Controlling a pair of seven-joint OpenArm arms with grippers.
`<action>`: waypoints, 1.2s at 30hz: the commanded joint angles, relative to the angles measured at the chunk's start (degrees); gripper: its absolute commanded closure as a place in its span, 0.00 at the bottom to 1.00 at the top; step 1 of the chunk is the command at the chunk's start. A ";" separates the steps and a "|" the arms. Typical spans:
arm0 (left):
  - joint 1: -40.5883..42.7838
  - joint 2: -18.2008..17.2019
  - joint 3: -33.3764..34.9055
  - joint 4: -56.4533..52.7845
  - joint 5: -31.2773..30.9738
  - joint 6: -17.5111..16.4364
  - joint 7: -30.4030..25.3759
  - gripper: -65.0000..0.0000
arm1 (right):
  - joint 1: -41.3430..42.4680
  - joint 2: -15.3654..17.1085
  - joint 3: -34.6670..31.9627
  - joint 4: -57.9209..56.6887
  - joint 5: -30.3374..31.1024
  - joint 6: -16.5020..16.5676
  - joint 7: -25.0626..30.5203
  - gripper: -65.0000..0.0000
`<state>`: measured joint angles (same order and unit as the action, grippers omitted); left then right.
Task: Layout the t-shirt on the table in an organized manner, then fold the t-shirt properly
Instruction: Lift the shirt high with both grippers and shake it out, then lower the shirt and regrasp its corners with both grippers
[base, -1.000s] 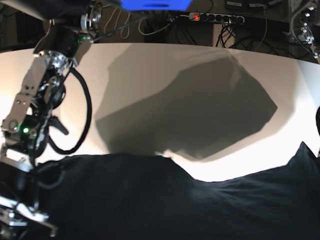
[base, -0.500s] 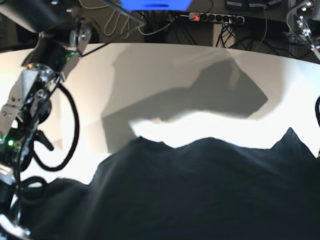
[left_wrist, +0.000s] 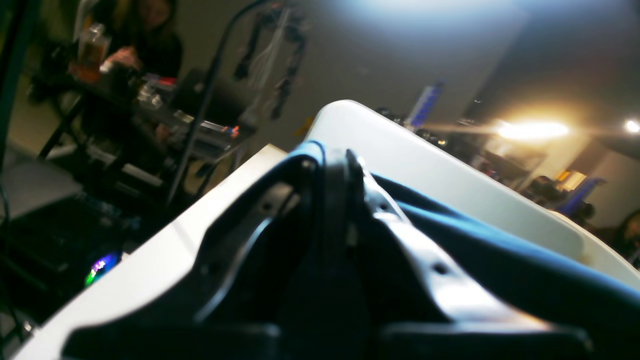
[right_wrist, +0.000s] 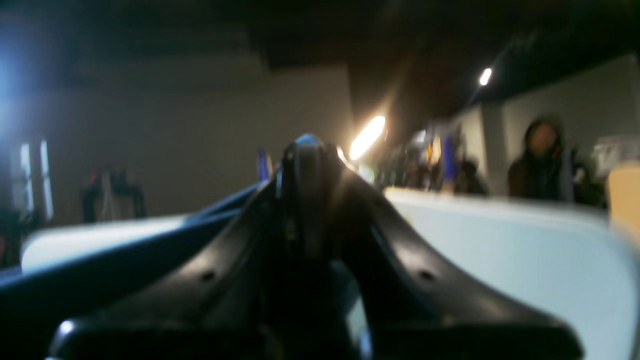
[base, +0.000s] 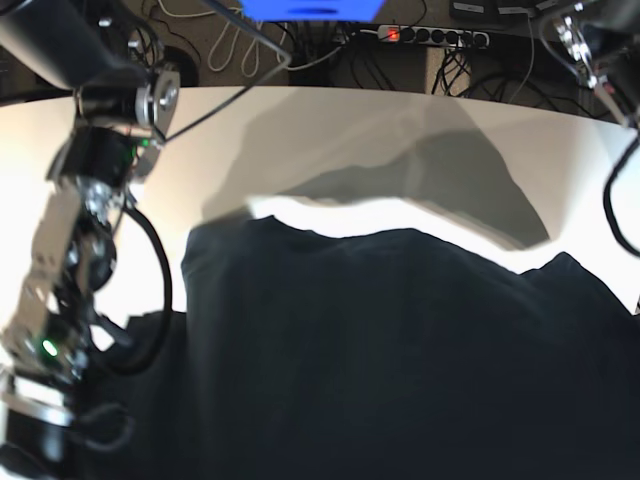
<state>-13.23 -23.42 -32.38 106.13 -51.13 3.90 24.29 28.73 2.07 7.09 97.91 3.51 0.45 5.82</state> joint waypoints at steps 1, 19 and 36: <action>-1.58 -0.98 0.34 -1.82 -0.07 0.27 -1.04 1.00 | 2.35 0.44 0.25 -2.22 -0.04 -0.14 0.90 1.00; -16.35 -0.45 12.47 -41.82 -0.16 0.27 -1.30 0.85 | 14.92 3.17 -4.67 -48.55 -0.12 -0.05 1.08 0.92; -7.47 -0.54 12.12 -45.07 -0.51 0.27 -1.30 0.23 | 4.37 5.89 -5.64 -47.31 0.14 -0.05 1.16 0.39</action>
<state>-19.16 -22.83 -19.92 59.81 -50.81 4.71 23.94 31.20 7.75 1.43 49.39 3.49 0.38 5.10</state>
